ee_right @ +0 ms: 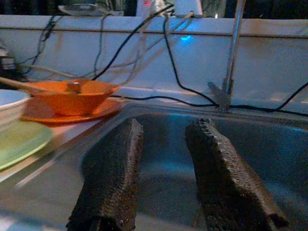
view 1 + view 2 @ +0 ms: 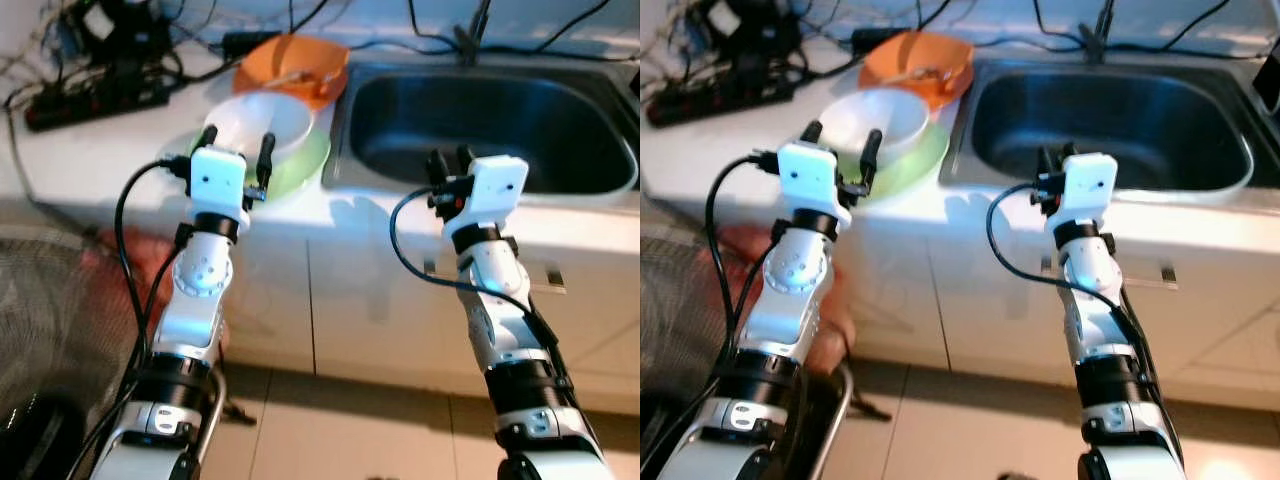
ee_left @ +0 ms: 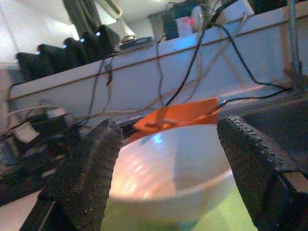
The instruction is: Kitchen organization
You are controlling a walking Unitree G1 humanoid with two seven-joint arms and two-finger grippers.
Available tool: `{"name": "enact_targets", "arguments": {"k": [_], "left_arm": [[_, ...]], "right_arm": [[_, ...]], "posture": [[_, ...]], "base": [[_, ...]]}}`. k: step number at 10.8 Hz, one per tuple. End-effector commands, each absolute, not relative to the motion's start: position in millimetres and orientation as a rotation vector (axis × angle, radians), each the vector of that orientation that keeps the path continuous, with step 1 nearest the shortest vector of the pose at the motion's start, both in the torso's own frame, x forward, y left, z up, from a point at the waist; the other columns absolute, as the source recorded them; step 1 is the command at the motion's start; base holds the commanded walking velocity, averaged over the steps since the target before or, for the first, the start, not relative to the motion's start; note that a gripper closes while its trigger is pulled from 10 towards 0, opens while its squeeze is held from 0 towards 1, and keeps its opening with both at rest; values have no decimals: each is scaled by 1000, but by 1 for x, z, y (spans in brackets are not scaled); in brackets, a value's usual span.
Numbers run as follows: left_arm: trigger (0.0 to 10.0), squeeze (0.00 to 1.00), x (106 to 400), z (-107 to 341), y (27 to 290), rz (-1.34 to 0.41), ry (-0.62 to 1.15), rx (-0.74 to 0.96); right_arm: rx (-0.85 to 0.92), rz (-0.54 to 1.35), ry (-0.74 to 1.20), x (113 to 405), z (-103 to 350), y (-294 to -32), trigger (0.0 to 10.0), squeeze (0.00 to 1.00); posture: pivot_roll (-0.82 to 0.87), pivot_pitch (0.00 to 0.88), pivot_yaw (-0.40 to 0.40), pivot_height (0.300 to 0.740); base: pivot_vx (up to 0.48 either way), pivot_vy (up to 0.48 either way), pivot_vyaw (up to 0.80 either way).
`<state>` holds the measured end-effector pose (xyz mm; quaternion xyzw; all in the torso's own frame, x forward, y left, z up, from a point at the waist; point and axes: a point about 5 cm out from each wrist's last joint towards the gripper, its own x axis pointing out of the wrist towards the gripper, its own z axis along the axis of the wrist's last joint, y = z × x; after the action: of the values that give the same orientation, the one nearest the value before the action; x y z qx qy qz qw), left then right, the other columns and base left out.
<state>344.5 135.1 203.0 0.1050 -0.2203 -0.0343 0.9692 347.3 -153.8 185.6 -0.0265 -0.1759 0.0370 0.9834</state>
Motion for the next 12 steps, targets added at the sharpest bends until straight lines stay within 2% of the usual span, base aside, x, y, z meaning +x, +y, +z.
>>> {"name": "enact_targets", "arguments": {"k": [1, 10, 12], "left_arm": [[10000, 0, 344, 205, 135, -79, -456, 221], [10000, 0, 342, 210, 131, -103, -482, 222], [10000, 0, 339, 216, 126, -134, -517, 204]], "right_arm": [[-41, 77, -376, 347, 189, -153, 10000, 0], [-31, 73, -383, 347, 190, -153, 10000, 0], [-30, 73, -385, 347, 190, -153, 10000, 0]], "posture": [[1, 106, 45, 740], [6, 116, 44, 740], [6, 116, 44, 740]], "base": [[379, 0, 0], [372, 0, -76], [0, 0, 0]]}}
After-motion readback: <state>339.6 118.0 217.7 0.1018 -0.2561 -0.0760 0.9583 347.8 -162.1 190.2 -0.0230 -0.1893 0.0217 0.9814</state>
